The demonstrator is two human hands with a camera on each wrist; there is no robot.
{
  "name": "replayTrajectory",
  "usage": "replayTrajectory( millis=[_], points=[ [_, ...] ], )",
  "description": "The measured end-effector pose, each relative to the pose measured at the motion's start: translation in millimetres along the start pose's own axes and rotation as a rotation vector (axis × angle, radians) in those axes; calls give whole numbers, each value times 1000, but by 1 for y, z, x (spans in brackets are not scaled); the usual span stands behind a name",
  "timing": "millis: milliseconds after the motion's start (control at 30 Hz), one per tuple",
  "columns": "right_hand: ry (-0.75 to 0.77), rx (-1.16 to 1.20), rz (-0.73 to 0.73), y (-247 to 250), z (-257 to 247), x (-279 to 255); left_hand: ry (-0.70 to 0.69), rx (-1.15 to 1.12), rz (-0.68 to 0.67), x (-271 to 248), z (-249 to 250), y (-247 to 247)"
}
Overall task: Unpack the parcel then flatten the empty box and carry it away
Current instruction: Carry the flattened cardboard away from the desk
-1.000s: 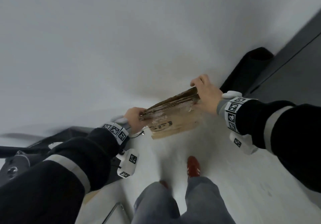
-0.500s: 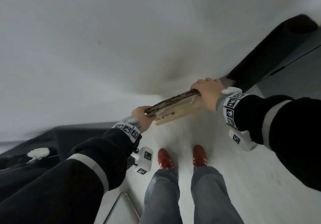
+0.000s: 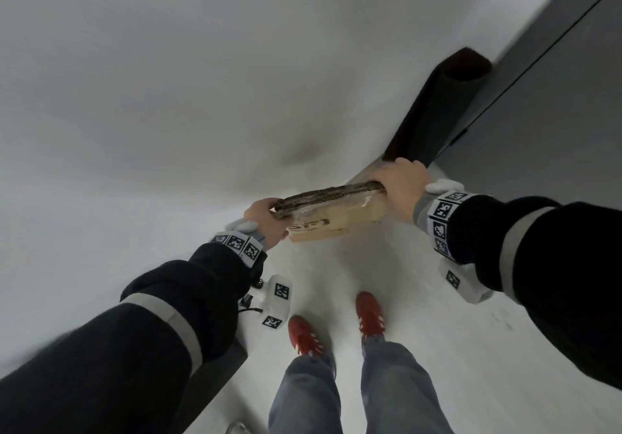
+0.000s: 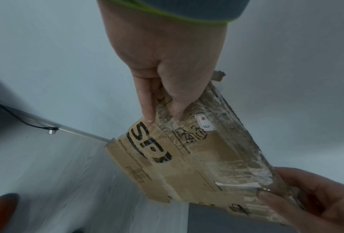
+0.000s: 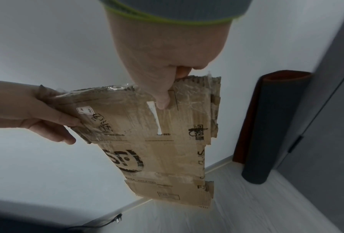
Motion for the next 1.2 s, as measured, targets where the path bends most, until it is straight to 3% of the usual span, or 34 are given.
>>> replayTrajectory(
  millis=[200, 500, 667, 1033, 1200],
  points=[
    [-4, 47, 28, 0, 38, 31, -32, 140, 40, 33, 26, -19],
    [152, -82, -71, -128, 22, 133, 131, 193, 152, 103, -99, -81],
    [151, -93, -93, -205, 4, 183, 214, 170, 165, 133, -172, -108],
    [230, -141, -42, -279, -43, 220, 332, 124, 214, 155, -280, -119],
    [191, -30, -3, -298, -52, 226, 392, 47, 247, 164, -317, -123]
  ],
)
Point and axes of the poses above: each hand's wrist, its own x-axis towards the middle knuckle, its own y-axis out of the back of the hand, z = x × y, the point moved 10 cm from there along x, towards the middle knuckle, and after that the axes turned 11 degrees about x, right-handed, at the moved point
